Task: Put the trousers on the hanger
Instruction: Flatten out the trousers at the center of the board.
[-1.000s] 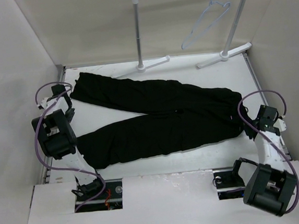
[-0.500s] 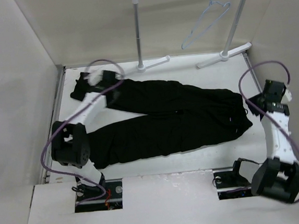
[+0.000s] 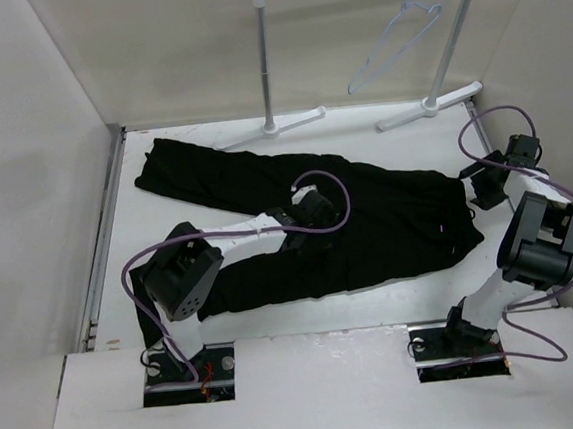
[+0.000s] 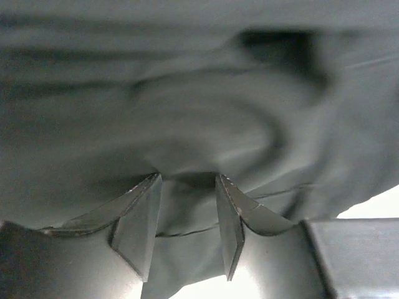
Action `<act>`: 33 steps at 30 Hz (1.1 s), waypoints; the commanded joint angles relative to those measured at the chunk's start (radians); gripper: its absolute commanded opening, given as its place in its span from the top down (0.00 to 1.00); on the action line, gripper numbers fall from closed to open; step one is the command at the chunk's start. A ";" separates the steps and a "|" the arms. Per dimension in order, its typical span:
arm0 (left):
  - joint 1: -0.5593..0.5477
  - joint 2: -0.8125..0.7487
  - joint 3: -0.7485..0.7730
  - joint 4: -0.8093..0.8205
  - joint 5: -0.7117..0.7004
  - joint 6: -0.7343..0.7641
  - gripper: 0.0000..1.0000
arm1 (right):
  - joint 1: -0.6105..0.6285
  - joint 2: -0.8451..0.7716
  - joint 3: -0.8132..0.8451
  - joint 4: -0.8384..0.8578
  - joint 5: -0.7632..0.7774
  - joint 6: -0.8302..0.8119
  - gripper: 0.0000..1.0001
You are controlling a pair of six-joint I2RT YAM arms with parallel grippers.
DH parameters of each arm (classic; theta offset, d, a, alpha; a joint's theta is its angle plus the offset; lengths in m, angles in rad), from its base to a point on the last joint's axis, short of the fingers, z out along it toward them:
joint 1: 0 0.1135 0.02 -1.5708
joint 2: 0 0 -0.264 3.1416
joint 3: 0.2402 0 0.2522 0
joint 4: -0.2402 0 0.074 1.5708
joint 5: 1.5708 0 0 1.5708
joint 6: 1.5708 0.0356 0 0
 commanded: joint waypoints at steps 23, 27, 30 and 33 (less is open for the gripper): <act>0.153 -0.180 -0.377 -0.087 -0.047 0.054 0.65 | 0.051 0.074 0.079 0.434 -0.100 0.132 0.90; 0.157 -0.198 -0.381 -0.106 -0.053 0.056 0.65 | 0.057 0.122 0.119 0.477 -0.067 0.128 0.88; 0.157 -0.203 -0.372 -0.119 -0.055 0.054 0.65 | 0.068 0.165 0.127 0.509 -0.058 0.122 0.85; 0.157 -0.215 -0.355 -0.122 -0.044 0.048 0.64 | 0.070 0.188 0.127 0.494 -0.026 0.139 0.63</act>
